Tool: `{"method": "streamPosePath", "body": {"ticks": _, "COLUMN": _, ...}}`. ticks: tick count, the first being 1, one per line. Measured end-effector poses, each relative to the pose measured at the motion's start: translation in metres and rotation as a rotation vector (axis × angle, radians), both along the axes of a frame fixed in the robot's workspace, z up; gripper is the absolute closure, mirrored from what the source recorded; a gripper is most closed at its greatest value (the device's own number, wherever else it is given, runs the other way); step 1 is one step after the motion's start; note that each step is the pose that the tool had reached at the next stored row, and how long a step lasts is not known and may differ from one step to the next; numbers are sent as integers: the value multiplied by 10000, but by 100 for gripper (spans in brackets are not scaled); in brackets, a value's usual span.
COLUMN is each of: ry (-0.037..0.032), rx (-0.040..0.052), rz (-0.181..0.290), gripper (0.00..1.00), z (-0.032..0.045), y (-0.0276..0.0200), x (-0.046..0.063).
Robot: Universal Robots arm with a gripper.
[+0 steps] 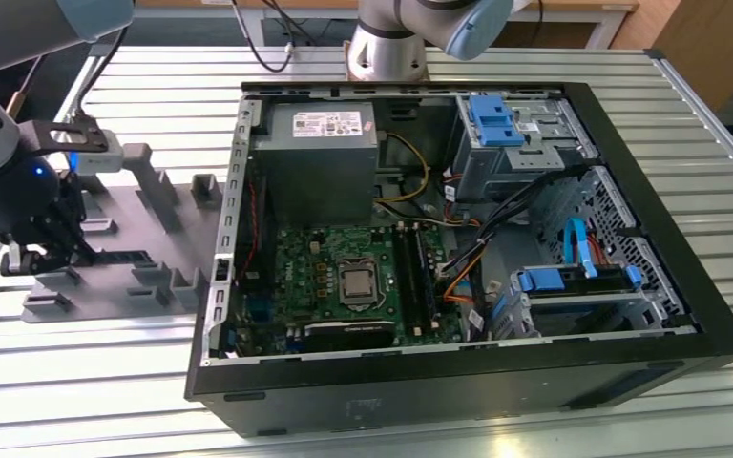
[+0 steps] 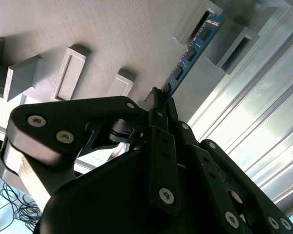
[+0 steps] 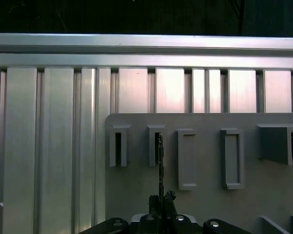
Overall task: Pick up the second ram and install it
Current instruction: 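Pick up the second ram and move it above second insertion slot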
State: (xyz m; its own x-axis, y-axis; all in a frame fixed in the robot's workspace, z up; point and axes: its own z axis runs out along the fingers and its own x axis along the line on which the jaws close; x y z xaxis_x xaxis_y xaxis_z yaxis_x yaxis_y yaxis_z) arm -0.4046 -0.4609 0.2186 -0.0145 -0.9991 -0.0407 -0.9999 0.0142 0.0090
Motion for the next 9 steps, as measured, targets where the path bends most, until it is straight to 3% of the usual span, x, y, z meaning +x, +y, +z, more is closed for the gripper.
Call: {"method": "streamPosePath", "body": {"ticks": 9, "ry": 0, "rx": 0, "rz": 0, "gripper": 86, "z": 24, "y": 4, "x": 0}}
